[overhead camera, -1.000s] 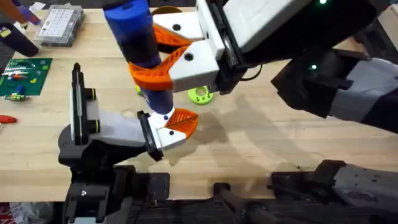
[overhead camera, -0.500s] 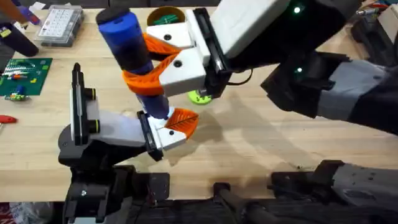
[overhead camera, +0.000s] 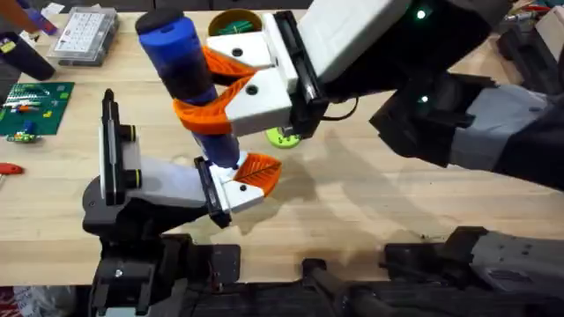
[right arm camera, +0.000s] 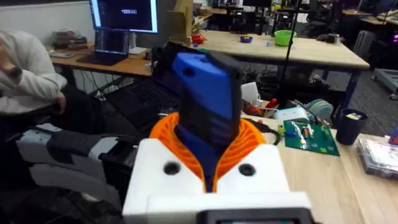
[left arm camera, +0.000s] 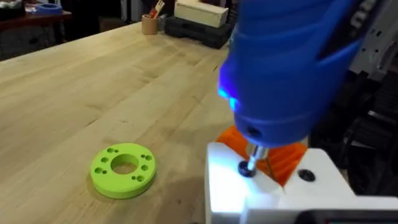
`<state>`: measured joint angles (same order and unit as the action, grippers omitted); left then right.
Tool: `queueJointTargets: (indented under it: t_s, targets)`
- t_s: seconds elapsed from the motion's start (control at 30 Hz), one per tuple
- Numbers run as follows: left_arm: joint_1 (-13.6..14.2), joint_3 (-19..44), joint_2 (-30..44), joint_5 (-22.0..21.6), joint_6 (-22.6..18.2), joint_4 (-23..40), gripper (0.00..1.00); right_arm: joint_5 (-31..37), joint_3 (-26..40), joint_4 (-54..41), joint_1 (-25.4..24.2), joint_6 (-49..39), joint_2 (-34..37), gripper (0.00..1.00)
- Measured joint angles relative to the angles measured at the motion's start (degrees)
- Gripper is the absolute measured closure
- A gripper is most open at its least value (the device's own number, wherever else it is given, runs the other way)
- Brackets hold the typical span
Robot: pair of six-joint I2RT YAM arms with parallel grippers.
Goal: Pick up the gripper from the table and insert it into the empty holder that is missing its gripper. Then pick up a screw, insert it into the mounting hole, and use the screwdriver to tighten it. Finally, clean up the table by picking up the vegetable and placing it into the bucket.
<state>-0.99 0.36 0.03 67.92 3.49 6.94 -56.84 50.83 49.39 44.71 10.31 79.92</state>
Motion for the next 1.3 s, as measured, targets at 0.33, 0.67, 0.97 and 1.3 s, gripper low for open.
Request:
queueJointTargets:
  t_s: [0.33,0.67,0.97,1.3]
  targets:
    - [0.0,0.0,0.0,0.0,0.0,0.0,0.989,0.0,0.0,0.0,-0.6,0.0,0.0,0.965]
    - [0.0,0.0,0.0,0.0,0.0,0.0,0.989,-0.5,0.0,-0.1,-0.6,0.0,0.0,0.966]
    - [0.0,0.0,0.0,0.0,0.0,0.0,0.989,-1.3,0.0,-0.9,-0.6,0.0,0.0,0.966]
    - [0.0,0.0,0.0,0.0,0.0,0.0,0.989,-1.3,0.0,-1.4,-0.6,-0.2,0.0,0.965]
